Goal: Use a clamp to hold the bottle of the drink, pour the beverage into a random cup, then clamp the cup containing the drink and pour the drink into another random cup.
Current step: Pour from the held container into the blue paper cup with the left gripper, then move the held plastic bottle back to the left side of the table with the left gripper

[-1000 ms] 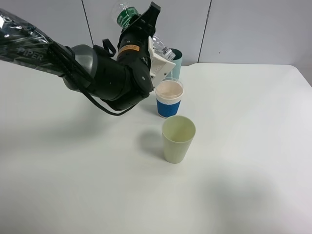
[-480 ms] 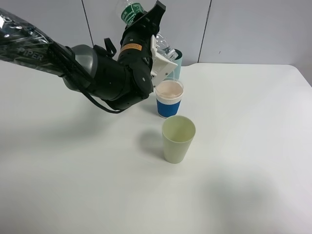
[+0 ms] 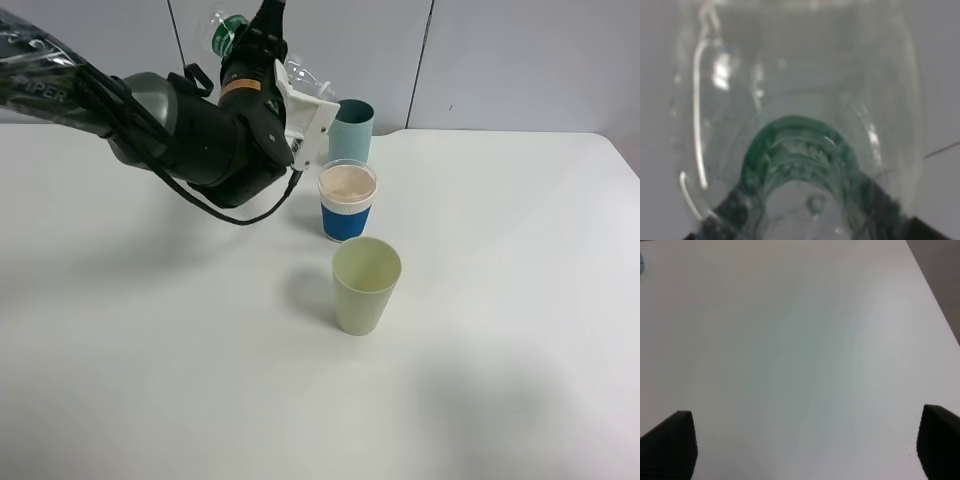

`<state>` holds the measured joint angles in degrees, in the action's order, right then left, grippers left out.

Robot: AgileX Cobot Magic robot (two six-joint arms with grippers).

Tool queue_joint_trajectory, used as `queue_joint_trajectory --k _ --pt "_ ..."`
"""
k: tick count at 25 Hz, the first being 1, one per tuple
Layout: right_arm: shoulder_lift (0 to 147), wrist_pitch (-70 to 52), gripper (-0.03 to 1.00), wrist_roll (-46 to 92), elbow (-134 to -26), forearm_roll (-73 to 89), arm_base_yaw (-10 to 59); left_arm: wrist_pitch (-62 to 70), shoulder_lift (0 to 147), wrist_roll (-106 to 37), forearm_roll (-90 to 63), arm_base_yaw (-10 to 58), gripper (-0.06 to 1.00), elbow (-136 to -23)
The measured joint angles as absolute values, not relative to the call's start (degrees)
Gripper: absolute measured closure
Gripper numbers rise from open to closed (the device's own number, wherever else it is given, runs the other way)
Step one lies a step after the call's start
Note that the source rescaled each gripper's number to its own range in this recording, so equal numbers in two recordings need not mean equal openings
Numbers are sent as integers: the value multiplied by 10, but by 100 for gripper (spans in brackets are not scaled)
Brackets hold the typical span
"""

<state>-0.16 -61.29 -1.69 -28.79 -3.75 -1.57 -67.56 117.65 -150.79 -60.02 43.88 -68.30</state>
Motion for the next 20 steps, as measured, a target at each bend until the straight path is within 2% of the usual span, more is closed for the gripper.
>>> queue_joint_trajectory --k 10,20 --pt "-2 -613 36 -17 -288 -37 -16 -585 1085 -1324 -585 410 93 -620" --pt "-2 -613 36 -17 -288 -37 -16 -522 954 -950 -491 351 93 -463"
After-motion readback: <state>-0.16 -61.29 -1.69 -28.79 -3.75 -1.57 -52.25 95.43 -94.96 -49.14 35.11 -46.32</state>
